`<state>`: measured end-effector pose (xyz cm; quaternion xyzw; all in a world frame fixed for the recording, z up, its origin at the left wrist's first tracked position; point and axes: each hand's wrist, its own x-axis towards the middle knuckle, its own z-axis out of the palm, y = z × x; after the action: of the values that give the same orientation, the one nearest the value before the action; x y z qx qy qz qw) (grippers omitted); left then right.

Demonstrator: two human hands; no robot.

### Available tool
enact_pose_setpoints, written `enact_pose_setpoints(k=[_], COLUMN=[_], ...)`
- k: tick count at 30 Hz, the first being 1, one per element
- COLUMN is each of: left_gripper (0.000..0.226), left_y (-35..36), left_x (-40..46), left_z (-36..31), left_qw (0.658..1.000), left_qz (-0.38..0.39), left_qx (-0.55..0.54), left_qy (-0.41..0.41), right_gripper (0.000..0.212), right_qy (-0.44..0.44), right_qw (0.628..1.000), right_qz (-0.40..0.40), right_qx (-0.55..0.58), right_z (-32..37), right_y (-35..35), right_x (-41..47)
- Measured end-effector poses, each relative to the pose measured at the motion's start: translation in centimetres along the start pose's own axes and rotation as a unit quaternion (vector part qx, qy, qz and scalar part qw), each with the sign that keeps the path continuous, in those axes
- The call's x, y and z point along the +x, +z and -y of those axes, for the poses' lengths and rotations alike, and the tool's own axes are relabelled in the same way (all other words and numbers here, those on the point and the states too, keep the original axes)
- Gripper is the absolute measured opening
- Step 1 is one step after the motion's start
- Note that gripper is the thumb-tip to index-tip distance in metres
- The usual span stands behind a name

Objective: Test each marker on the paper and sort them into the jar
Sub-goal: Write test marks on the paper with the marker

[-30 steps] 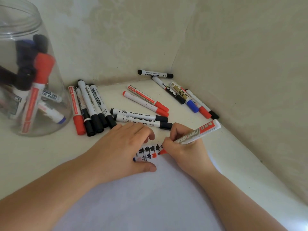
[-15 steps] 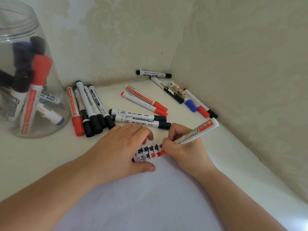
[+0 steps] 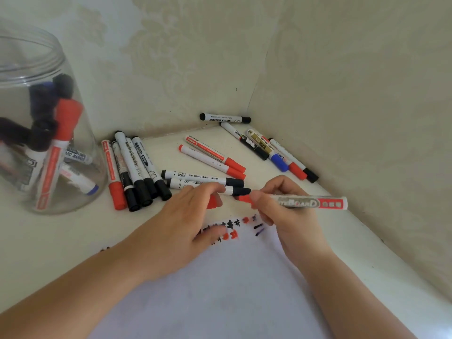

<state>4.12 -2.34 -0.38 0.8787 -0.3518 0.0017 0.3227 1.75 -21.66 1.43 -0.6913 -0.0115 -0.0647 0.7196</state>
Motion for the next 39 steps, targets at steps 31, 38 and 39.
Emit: enact_pose_setpoints(k=[31, 38, 39], left_gripper=[0.026, 0.015, 0.012], left_y=[-0.6, -2.7, -3.5], left_x=[-0.1, 0.6, 0.6], left_z=[-1.8, -2.5, -2.5], left_qw=[0.992, 0.982, 0.977], left_qz=[-0.102, -0.167, -0.191], left_qx=[0.013, -0.073, -0.081], left_qy=[0.079, 0.051, 0.048], right_gripper=[0.030, 0.037, 0.041], right_qy=[0.046, 0.029, 0.029], right_qw=[0.989, 0.997, 0.996], right_qz=[0.086, 0.064, 0.053], right_qx=[0.108, 0.003, -0.064], right_z=[1.1, 1.8, 1.7], right_y=[2.1, 2.1, 2.1], right_x=[-1.3, -0.5, -0.4])
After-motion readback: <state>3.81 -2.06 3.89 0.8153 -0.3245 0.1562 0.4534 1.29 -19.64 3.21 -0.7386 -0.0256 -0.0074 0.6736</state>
